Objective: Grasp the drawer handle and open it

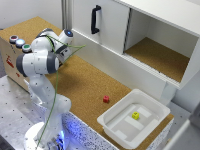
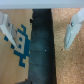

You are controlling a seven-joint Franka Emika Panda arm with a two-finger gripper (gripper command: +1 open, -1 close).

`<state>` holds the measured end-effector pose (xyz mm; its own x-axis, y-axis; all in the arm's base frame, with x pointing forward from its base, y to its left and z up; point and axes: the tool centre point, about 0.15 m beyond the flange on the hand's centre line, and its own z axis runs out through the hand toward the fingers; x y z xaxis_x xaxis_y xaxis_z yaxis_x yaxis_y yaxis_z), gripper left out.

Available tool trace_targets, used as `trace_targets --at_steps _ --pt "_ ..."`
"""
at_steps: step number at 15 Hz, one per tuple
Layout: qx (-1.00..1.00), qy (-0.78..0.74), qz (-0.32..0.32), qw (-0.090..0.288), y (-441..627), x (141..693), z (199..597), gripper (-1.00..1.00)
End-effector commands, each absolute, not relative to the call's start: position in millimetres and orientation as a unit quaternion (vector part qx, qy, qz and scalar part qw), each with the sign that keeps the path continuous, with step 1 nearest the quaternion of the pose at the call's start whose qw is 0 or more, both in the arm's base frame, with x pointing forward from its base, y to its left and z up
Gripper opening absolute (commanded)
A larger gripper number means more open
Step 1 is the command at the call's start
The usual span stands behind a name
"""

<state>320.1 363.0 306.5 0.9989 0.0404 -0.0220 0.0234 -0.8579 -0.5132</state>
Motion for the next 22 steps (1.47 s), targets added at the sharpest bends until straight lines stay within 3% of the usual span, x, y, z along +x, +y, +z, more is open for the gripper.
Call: trace_targets --at_steps 1,22 --pt "-0.948 -0.022 0.002 0.319 373 324 281 -1.00" --pt "-0.957 0.003 0.000 0.290 294 324 262 -1.00"
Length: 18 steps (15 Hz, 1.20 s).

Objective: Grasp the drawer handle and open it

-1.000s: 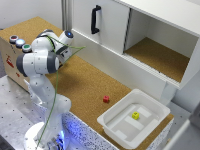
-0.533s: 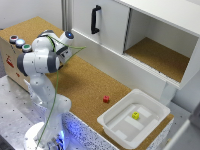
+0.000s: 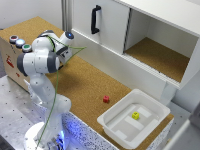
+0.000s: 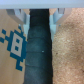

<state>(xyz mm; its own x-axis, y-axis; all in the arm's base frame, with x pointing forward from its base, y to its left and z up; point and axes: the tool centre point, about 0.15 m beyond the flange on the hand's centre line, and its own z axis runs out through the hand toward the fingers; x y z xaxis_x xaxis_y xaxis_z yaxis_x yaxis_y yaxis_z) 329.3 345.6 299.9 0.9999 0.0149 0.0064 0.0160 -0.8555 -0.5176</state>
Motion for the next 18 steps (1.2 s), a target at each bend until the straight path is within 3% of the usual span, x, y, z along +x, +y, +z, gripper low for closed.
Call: trace_targets --at_steps 1,18 --pt "-0.956 0.002 0.003 0.292 289 325 259 -1.00" --pt "-0.966 0.049 0.003 0.252 171 344 249 -1.00"
